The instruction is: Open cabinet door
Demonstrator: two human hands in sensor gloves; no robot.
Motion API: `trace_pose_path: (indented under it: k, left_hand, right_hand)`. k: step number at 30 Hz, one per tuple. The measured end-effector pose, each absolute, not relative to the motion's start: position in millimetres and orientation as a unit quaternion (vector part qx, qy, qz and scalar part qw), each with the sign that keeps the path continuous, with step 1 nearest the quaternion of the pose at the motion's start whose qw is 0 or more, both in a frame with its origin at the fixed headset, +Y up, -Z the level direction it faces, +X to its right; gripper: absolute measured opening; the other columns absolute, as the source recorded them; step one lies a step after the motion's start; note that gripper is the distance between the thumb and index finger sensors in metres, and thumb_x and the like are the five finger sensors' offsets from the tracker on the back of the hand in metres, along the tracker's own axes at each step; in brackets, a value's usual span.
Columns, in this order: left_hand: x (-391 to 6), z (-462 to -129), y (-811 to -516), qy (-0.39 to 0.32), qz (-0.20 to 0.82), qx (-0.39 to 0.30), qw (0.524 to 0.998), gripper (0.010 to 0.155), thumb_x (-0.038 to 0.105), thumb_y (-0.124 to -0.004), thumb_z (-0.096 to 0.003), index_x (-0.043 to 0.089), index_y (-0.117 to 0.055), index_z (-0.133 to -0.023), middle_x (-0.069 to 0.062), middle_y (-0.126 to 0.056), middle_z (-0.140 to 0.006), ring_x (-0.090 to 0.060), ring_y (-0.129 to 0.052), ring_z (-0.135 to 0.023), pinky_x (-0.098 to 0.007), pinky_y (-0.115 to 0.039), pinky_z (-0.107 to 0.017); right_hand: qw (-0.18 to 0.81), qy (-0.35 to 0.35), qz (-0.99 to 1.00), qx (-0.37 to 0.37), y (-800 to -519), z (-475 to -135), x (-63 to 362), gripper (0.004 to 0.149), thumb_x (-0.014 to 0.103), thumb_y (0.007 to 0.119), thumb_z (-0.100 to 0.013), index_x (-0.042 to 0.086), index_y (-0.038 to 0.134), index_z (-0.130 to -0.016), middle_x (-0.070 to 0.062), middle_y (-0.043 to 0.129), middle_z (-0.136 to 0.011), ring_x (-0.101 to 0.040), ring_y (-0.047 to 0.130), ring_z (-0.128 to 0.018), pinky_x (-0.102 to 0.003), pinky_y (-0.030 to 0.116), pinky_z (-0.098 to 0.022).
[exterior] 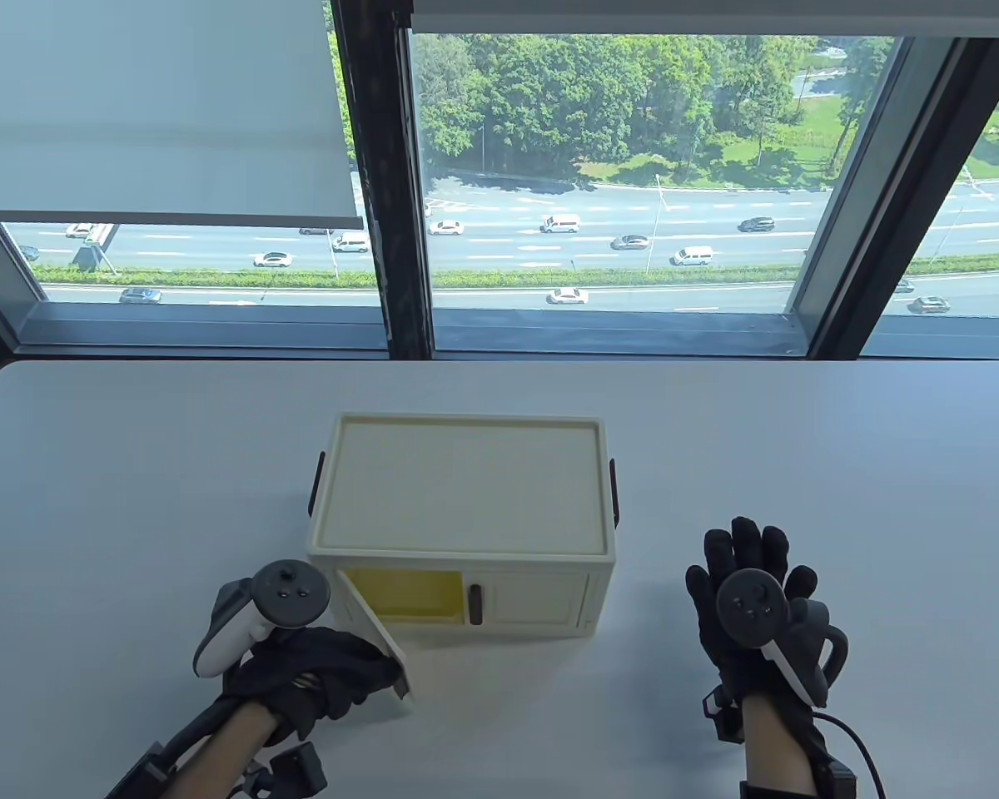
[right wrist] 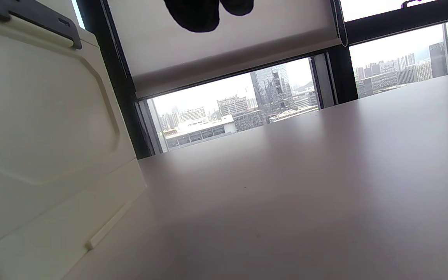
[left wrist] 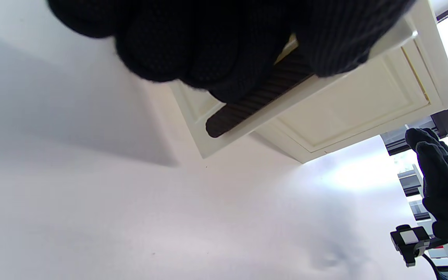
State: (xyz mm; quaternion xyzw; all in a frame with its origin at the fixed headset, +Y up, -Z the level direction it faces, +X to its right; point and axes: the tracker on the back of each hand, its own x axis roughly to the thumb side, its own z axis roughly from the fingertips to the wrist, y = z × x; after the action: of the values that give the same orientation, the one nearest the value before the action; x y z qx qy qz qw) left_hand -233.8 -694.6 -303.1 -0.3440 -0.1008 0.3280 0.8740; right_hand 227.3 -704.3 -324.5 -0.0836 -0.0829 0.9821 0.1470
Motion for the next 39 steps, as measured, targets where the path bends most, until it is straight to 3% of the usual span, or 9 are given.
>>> trace_pose_path:
  k: [11,17,20,26,31,35,39]
  left_hand:
    - [-263,-295,-689,-0.109,0.321,-0.351,0.873,0.057,0.048,-0.075,-0.0521,0.009,-0.084,-0.092,-0.012,-0.085,-0.077,-0.036,-0.081,-0.065,-0.050,-0.065,-0.053]
    - [-279,-287,-683,-0.099,0.320,-0.321,0.886,0.057,0.047,-0.075,-0.0528,0.009,-0.082,-0.094,-0.014,-0.083,-0.080,-0.038,-0.079,-0.068,-0.052,-0.063,-0.055]
    - [-290,-285,-674,-0.081,0.318,-0.295,0.897,0.055,0.044,-0.075,-0.0536,0.008,-0.082,-0.095,-0.015,-0.081,-0.085,-0.040,-0.078,-0.071,-0.053,-0.061,-0.056]
    - [-315,-295,-657,-0.025,0.303,-0.182,0.935,0.053,0.041,-0.074,-0.0543,0.010,-0.081,-0.096,-0.018,-0.078,-0.094,-0.044,-0.074,-0.080,-0.053,-0.059,-0.058]
    - [-329,-311,-668,0.021,0.285,-0.078,0.955,0.055,0.044,-0.072,-0.0547,0.020,-0.071,-0.104,-0.011,-0.058,-0.115,-0.043,-0.052,-0.102,-0.054,-0.045,-0.071]
    - [-339,-321,-688,0.041,0.299,-0.046,0.952,0.061,0.047,-0.068,-0.0555,0.035,-0.050,-0.112,0.007,-0.019,-0.123,-0.028,-0.015,-0.116,-0.055,-0.027,-0.080]
    - [-346,-326,-701,0.054,0.301,-0.057,0.950,0.065,0.051,-0.065,-0.0559,0.043,-0.032,-0.112,0.020,0.006,-0.115,-0.013,0.014,-0.110,-0.053,-0.012,-0.081]
  right_hand:
    - [0.151,-0.049,0.985,-0.070,-706,-324,209,0.062,0.055,0.044,-0.055,0.029,0.043,-0.111,-0.005,0.030,-0.118,-0.030,0.014,-0.104,-0.060,0.027,-0.068]
    - [0.140,-0.042,0.987,-0.067,-708,-325,204,0.062,0.055,0.044,-0.055,0.029,0.044,-0.111,-0.005,0.030,-0.118,-0.030,0.014,-0.104,-0.060,0.028,-0.068]
    - [0.138,-0.037,0.987,-0.068,-710,-325,203,0.062,0.055,0.044,-0.055,0.029,0.043,-0.111,-0.005,0.030,-0.118,-0.030,0.014,-0.104,-0.060,0.028,-0.068]
    - [0.132,-0.034,0.988,-0.067,-708,-324,198,0.063,0.055,0.044,-0.055,0.028,0.045,-0.111,-0.007,0.035,-0.118,-0.035,0.020,-0.106,-0.063,0.033,-0.068]
    - [0.129,-0.018,0.990,-0.058,-707,-321,188,0.063,0.055,0.044,-0.055,0.026,0.053,-0.109,-0.010,0.052,-0.116,-0.041,0.037,-0.108,-0.064,0.042,-0.067]
    - [0.126,-0.002,0.991,-0.050,-706,-319,180,0.062,0.054,0.045,-0.055,0.024,0.060,-0.107,-0.012,0.063,-0.110,-0.043,0.056,-0.104,-0.062,0.049,-0.066]
    - [0.111,0.034,0.992,-0.049,-699,-321,173,0.054,0.051,0.055,-0.055,0.022,0.079,-0.093,-0.011,0.084,-0.089,-0.036,0.085,-0.076,-0.058,0.063,-0.060]
